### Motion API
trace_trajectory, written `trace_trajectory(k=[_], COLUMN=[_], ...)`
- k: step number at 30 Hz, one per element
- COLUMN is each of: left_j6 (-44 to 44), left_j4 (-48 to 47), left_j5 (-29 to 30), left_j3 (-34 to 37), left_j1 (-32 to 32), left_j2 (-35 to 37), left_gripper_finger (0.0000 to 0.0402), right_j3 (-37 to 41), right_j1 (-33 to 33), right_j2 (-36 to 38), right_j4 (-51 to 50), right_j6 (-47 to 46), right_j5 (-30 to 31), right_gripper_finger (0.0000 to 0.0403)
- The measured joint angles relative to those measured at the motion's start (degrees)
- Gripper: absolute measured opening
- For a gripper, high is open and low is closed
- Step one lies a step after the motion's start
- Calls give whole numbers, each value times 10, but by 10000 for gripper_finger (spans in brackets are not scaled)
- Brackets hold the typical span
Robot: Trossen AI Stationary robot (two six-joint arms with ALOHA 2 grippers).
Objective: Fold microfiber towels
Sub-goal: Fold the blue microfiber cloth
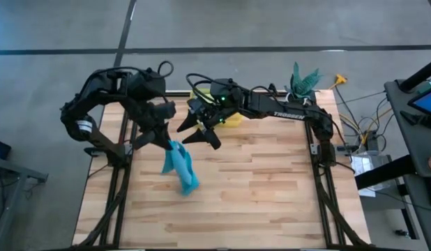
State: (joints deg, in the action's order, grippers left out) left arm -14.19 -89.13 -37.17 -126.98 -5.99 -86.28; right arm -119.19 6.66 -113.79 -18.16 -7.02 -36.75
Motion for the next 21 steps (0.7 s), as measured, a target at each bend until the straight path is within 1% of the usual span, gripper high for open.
trace_trajectory(k=[3, 7, 11, 15, 21], left_j6=[-18, -22, -32, -35, -41], left_j4=[14, 60, 95, 116, 167], left_j5=[8, 13, 14, 14, 8], left_j3=[0, 0, 0, 0, 0], left_j1=[15, 17, 17, 17, 18], left_j2=[0, 0, 0, -2, -2], left_gripper_finger=[0, 0, 0, 0, 0], right_j3=[2, 2, 3, 4, 4], right_j1=[0, -12, -29, -39, -40], right_j2=[6, 9, 3, 4, 0], right_j4=[4, 6, 19, 38, 33], right_j6=[1, 1, 2, 9, 11], right_j5=[-18, -45, -41, -24, -29], right_gripper_finger=[235, 235, 235, 235, 223])
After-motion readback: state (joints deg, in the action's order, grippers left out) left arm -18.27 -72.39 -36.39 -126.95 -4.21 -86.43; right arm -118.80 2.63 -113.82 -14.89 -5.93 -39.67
